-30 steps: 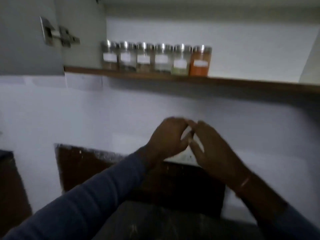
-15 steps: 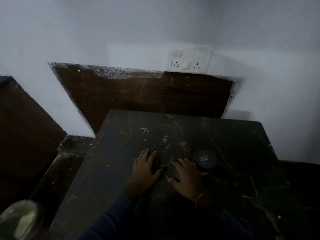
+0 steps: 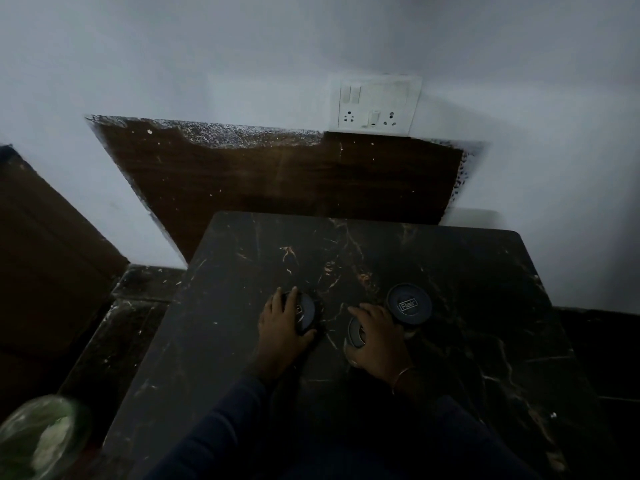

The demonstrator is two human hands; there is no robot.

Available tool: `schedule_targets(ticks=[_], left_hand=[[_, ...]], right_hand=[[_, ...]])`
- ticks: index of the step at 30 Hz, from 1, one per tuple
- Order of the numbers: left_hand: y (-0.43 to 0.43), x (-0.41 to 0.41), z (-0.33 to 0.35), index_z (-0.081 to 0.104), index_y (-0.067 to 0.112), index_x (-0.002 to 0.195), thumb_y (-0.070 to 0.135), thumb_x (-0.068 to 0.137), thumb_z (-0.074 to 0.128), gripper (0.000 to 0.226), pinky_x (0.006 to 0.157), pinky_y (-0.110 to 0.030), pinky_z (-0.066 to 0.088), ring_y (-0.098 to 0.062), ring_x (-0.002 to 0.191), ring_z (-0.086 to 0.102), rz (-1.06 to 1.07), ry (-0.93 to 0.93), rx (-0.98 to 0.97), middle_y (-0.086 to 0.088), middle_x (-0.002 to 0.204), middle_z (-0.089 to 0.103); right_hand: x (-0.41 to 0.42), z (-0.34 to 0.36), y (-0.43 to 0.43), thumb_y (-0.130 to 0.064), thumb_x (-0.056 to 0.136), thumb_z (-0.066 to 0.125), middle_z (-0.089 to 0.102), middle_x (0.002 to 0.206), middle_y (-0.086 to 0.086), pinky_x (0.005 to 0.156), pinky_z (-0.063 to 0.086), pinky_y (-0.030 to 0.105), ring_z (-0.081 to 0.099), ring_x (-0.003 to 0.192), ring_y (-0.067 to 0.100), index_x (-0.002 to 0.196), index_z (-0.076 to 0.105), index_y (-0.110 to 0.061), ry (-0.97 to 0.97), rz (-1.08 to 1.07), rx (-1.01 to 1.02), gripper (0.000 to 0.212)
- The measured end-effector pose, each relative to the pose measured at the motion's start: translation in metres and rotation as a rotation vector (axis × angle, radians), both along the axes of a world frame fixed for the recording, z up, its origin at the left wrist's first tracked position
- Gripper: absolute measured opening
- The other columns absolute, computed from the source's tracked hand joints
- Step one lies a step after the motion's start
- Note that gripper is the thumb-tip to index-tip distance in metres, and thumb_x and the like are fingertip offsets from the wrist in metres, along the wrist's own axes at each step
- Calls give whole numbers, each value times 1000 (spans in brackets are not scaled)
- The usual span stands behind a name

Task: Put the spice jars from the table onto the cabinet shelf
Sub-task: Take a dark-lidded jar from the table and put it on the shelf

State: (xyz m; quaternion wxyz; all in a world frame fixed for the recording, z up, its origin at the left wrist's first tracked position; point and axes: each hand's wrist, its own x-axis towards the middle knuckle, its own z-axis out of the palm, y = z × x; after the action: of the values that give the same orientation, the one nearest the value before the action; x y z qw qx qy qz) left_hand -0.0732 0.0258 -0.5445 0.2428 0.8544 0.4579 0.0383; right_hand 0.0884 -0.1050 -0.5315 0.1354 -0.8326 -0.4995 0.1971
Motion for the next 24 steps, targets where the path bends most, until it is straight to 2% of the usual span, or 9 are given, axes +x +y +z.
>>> schedule_targets(ticks=[2, 5, 8, 11, 13, 17, 19, 21, 24], left_hand=[[7, 2, 1, 27, 23, 148, 50, 73, 71, 91, 108, -38, 36, -29, 132, 33, -29, -71, -48, -5, 149, 27], [11, 4, 8, 41, 21, 141, 46, 61, 78, 92, 100, -31, 41, -23, 120, 45, -33, -201, -161, -4, 132, 43], [10, 4, 12, 46, 19, 134, 34, 61, 87, 85, 98, -32, 48, -17, 112, 57, 143, -486, -443, 1, 125, 54], [12, 3, 9, 50, 20, 129, 47, 53, 84, 88, 97, -40, 52, -17, 111, 61, 212, -597, -500, 0, 124, 58], [12, 4, 11, 48, 20, 132, 52, 50, 82, 94, 98, -35, 51, -15, 111, 59, 206, -547, -441, 0, 125, 56], [4, 6, 8, 43, 16, 137, 34, 60, 86, 90, 99, -31, 44, -17, 115, 49, 83, -395, -277, -3, 126, 48], [-1, 7, 2, 41, 15, 139, 40, 58, 83, 95, 98, -31, 43, -20, 117, 49, 31, -343, -252, -6, 127, 47], [-5, 7, -2, 40, 17, 140, 43, 60, 81, 93, 98, -30, 43, -20, 118, 48, -4, -307, -254, -6, 128, 46], [-11, 10, 9, 45, 29, 135, 40, 74, 76, 69, 96, -27, 44, -13, 117, 48, -29, -335, -308, 4, 126, 47]], right_hand=[[1, 0, 0, -45, 77, 68, 32, 150, -6, 107, 34, 46, 25, 141, 18, 145, 36, -32, 18, -15, 2, 76], [4, -1, -1, -46, 76, 69, 31, 151, -4, 109, 33, 47, 24, 142, 21, 145, 36, -31, 55, -4, -5, 78], [5, -2, -2, -47, 76, 70, 31, 151, -2, 110, 33, 46, 24, 142, 22, 146, 36, -29, 65, 7, 12, 80], [6, -3, -4, -46, 77, 70, 27, 153, -1, 111, 32, 45, 21, 143, 23, 147, 33, -30, 45, 27, -8, 81], [6, -2, -3, -45, 75, 69, 21, 157, 0, 110, 33, 45, 18, 144, 25, 149, 28, -32, 10, 85, -60, 85], [4, -4, -2, -37, 71, 73, 26, 155, 4, 113, 31, 40, 23, 142, 26, 149, 28, -27, 24, 84, -32, 91], [6, -7, -5, -33, 68, 78, 36, 147, 5, 111, 31, 33, 33, 137, 25, 146, 34, -19, 163, 12, 86, 90], [10, -4, -8, -29, 64, 84, 46, 135, 4, 103, 38, 28, 45, 127, 21, 136, 43, -16, 337, -135, 181, 84], [17, 18, -12, -24, 69, 83, 55, 114, -7, 80, 46, 17, 55, 107, 11, 122, 53, -21, 583, -303, 243, 61]])
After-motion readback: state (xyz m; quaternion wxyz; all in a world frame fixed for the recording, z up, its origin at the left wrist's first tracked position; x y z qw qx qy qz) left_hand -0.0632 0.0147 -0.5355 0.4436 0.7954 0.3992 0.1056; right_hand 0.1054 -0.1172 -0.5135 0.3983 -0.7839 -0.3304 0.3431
